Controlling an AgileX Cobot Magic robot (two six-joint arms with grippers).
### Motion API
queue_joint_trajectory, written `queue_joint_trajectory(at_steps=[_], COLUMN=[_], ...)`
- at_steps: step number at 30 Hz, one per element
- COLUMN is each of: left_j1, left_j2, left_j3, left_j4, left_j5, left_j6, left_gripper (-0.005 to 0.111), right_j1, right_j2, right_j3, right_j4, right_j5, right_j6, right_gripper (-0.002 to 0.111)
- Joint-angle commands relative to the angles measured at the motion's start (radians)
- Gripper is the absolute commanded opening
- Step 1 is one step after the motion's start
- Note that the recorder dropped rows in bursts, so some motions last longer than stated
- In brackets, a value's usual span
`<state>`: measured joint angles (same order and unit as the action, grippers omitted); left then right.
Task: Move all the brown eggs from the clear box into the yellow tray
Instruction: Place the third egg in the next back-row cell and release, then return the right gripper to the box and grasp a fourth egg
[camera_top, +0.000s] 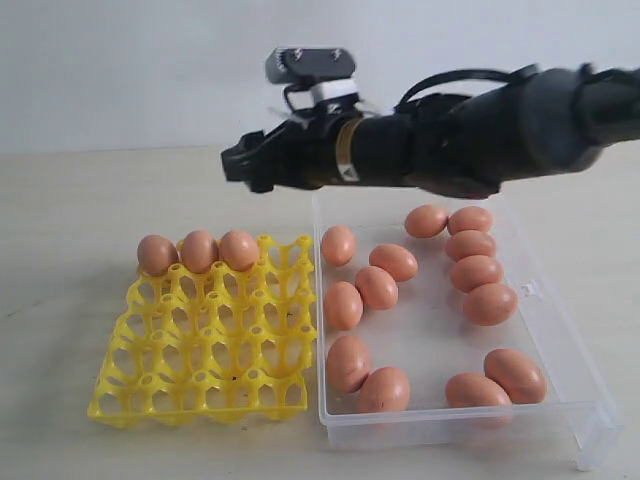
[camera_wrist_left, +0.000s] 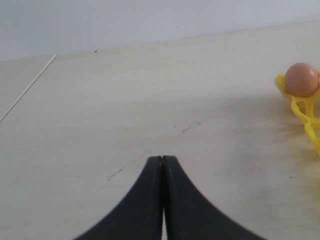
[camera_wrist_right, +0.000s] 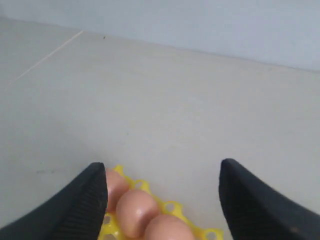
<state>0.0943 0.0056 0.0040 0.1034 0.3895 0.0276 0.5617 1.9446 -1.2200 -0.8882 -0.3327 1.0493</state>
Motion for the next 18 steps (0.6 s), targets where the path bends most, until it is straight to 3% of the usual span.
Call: queue_joint_trajectory(at_steps=[1,3,7,9,12,18], left_j1=[-0.005,-0.005,-0.005,-0.005,-0.005,-0.005], left_j2=[-0.006,-0.006,-0.006,-0.006,-0.006,-0.006], left_j3=[-0.004,-0.004,-0.004,-0.004,-0.004,-0.004], left_j4=[-0.002,-0.002,-0.002,-0.002,-0.002,-0.002], left_j5=[-0.009,-0.009,-0.009,-0.009,-0.009,-0.009], left_j6=[-0.006,-0.006,-0.006,-0.006,-0.006,-0.006], left_gripper=[0.0,0.0,0.0,0.0,0.0,0.0], right_j1=[-0.048,-0.062,-0.065,-0.062,-0.062,-0.07], right_j2=[-0.201,-0.277,-0.383,-0.395,-0.38,-0.248], right_j3=[0.112,0.167,0.229,0.229,0.227,0.151], right_j4=[0.114,0.248,0.613,0.713,0.802,0.963], right_j5=[0.194,0.299,0.606,0.781,0.878,0.866], right_j6=[-0.049,-0.217,-0.763,-0.911,-1.016,-1.201], right_gripper=[0.059,0.058,0.055,0.055,0.055,0.055])
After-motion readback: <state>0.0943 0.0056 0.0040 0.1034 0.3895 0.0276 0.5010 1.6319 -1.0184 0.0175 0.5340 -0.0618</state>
